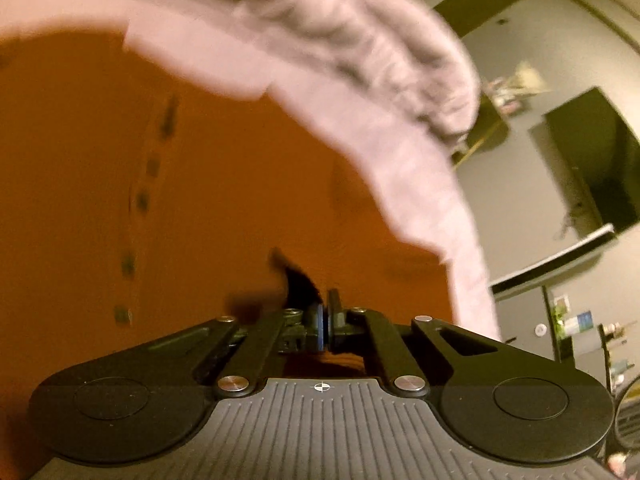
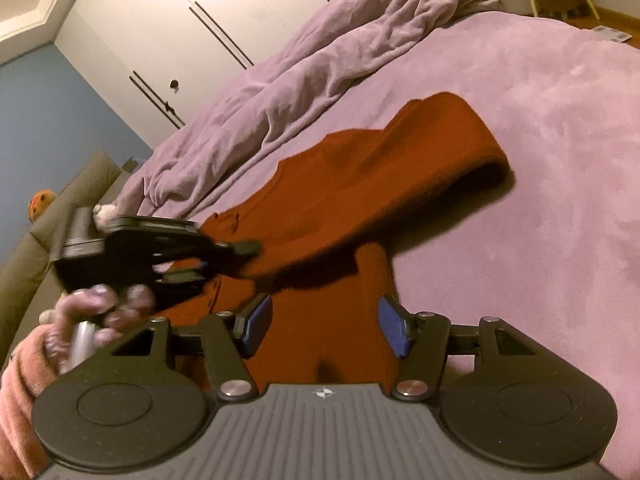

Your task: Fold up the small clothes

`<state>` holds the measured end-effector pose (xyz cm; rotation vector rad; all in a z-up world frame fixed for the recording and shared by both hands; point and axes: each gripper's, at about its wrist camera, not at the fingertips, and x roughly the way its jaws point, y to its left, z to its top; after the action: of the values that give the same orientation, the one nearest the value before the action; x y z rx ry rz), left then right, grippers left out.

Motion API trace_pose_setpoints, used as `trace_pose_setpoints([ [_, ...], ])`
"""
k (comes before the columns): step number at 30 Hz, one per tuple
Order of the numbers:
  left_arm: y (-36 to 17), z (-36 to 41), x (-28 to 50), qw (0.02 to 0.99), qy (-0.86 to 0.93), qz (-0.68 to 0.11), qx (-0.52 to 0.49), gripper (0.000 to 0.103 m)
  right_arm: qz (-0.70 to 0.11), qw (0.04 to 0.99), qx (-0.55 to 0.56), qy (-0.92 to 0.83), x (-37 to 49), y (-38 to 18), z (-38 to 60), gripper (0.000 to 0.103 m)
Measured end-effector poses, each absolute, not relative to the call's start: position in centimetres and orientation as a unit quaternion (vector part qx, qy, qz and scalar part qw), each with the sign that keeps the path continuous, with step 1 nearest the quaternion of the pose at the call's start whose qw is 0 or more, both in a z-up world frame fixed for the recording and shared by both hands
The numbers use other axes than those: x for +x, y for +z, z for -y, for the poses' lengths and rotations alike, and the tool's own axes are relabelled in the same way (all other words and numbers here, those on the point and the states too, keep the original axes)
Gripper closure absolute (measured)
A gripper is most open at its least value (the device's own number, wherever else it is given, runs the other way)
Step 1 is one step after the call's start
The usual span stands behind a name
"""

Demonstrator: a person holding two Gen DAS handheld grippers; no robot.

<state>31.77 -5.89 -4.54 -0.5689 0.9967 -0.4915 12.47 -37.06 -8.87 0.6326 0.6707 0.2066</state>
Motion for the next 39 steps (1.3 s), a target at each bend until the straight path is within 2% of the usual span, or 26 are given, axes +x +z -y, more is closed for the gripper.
trace_pose_setpoints([
  [5,0.3,1.0,31.2,0.88,-0.185,-0.392,-0.195,0.1,-0.31,0.893,0.309,0.107,14.5,-8.0,36.6,0.043],
  [8,-0.6,-2.5,31.7,0.905,-0.096,-0.394,-0.131,0.099,-0.313,0.886,0.325,0.11,15.9,-8.4,36.3,0.043],
  [11,-3.7,-4.9,32.2,0.902,-0.022,-0.426,-0.074,0.098,-0.317,0.873,0.354,0.106,17.4,-9.1,36.3,0.043],
  [13,-5.9,-5.8,32.2,0.888,-0.024,-0.451,-0.087,0.087,-0.323,0.865,0.373,0.095,18.5,-9.8,36.4,0.043],
  [15,-7.1,-6.6,31.9,0.881,-0.036,-0.456,-0.12,0.053,-0.329,0.859,0.385,0.081,19.3,-10.4,36.4,0.043],
  [16,-7.6,-7.0,31.8,0.879,-0.044,-0.453,-0.145,0.051,-0.331,0.855,0.391,0.078,19.6,-10.7,36.4,0.043],
  [18,-7.9,-6.9,32.4,0.878,-0.049,-0.445,-0.172,0.055,-0.333,0.852,0.399,0.071,20.2,-11.1,36.4,0.046],
  [19,-8.0,-6.8,32.5,0.88,-0.047,-0.441,-0.169,0.063,-0.333,0.854,0.395,0.064,20.5,-11.1,36.3,0.047],
  [20,-8.1,-6.5,32.8,0.883,-0.045,-0.439,-0.161,0.089,-0.334,0.855,0.392,0.055,20.8,-11.2,36.3,0.049],
  [21,-8.0,-6.3,33.1,0.883,-0.044,-0.442,-0.152,0.098,-0.335,0.855,0.393,0.048,20.9,-11.3,36.4,0.053],
  [27,-6.0,-6.0,32.6,0.906,-0.06,-0.4,-0.121,0.099,-0.337,0.827,0.449,0.023,22.3,-12.7,37.2,0.076],
  [35,-2.4,-7.1,33.1,0.932,-0.039,-0.349,-0.088,0.099,-0.317,0.824,0.469,0.025,22.6,-12.5,37.4,0.073],
  [39,-2.4,-8.6,33.7,0.932,-0.02,-0.35,-0.093,0.099,-0.32,0.83,0.457,0.023,23.3,-12.2,37.0,0.073],
])
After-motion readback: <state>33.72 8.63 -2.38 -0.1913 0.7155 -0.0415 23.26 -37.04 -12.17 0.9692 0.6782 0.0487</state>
